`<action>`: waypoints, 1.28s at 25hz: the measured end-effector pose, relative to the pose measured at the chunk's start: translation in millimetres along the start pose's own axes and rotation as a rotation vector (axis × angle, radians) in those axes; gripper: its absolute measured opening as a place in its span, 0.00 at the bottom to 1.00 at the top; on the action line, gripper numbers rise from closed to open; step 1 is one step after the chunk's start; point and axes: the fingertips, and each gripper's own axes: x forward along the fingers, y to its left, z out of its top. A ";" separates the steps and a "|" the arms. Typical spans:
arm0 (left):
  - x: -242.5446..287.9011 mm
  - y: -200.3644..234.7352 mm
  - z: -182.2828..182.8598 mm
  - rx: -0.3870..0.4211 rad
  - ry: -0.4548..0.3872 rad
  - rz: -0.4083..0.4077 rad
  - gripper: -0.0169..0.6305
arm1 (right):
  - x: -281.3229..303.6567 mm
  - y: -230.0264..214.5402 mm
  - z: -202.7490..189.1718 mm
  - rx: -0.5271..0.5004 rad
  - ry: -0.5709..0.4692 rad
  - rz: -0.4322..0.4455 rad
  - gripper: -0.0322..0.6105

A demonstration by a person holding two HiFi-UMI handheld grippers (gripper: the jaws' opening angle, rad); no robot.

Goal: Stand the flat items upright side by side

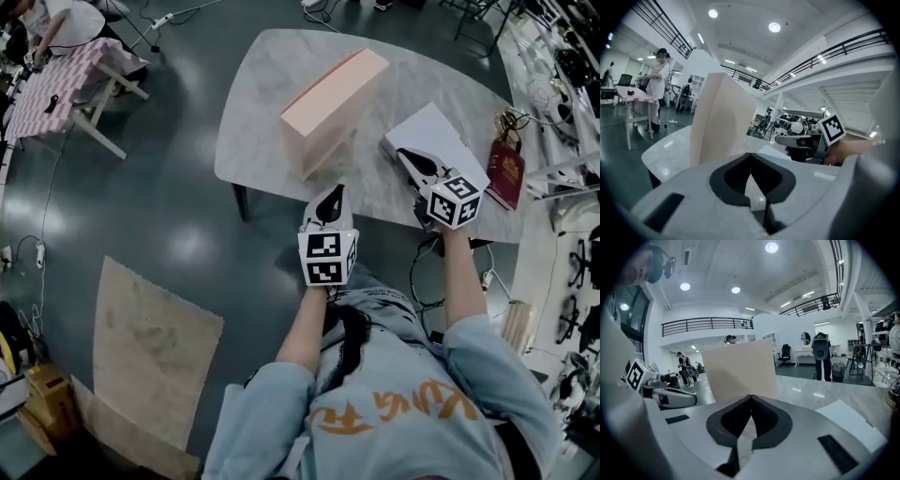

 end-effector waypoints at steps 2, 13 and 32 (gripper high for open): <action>5.7 -12.9 -8.1 -0.013 0.024 -0.045 0.05 | -9.0 1.9 -5.2 -0.019 0.019 -0.003 0.05; 50.9 -78.6 -34.0 -0.047 0.095 -0.207 0.05 | -67.8 -39.4 -26.6 -0.062 0.099 -0.099 0.05; 169.0 -164.5 -56.9 -0.093 0.135 -0.007 0.05 | -99.0 -196.1 -52.0 -0.098 0.203 0.022 0.05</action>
